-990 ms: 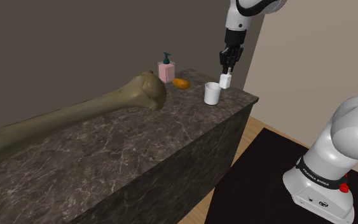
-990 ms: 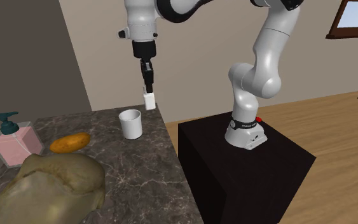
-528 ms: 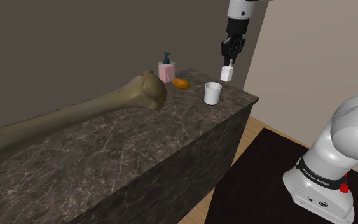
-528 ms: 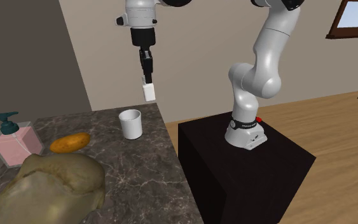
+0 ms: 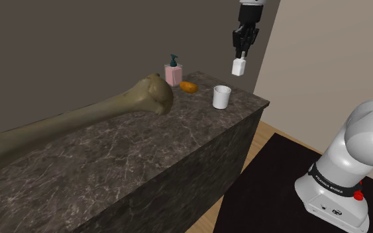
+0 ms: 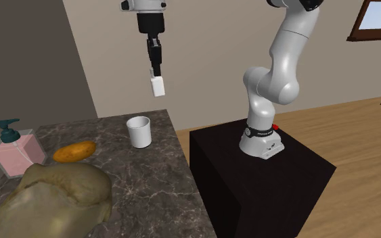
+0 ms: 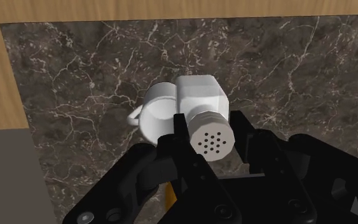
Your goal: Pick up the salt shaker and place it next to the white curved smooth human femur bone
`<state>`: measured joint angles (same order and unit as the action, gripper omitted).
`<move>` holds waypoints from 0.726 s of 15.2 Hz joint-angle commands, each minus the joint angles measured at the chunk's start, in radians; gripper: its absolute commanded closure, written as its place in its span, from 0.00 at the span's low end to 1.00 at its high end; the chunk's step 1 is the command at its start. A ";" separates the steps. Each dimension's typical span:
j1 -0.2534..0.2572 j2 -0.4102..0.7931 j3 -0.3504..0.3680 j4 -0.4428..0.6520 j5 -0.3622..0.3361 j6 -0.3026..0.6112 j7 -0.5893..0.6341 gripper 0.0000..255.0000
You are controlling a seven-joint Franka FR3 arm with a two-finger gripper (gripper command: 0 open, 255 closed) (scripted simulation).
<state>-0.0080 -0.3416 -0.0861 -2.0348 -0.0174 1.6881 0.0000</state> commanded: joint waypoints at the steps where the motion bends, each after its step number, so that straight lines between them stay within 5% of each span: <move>1: 0.001 0.005 0.001 0.033 0.001 -0.028 0.001 1.00; 11: 0.028 0.057 0.047 0.170 0.018 -0.113 0.069 1.00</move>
<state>0.0134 -0.2979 -0.0500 -1.8812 -0.0030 1.5781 0.0518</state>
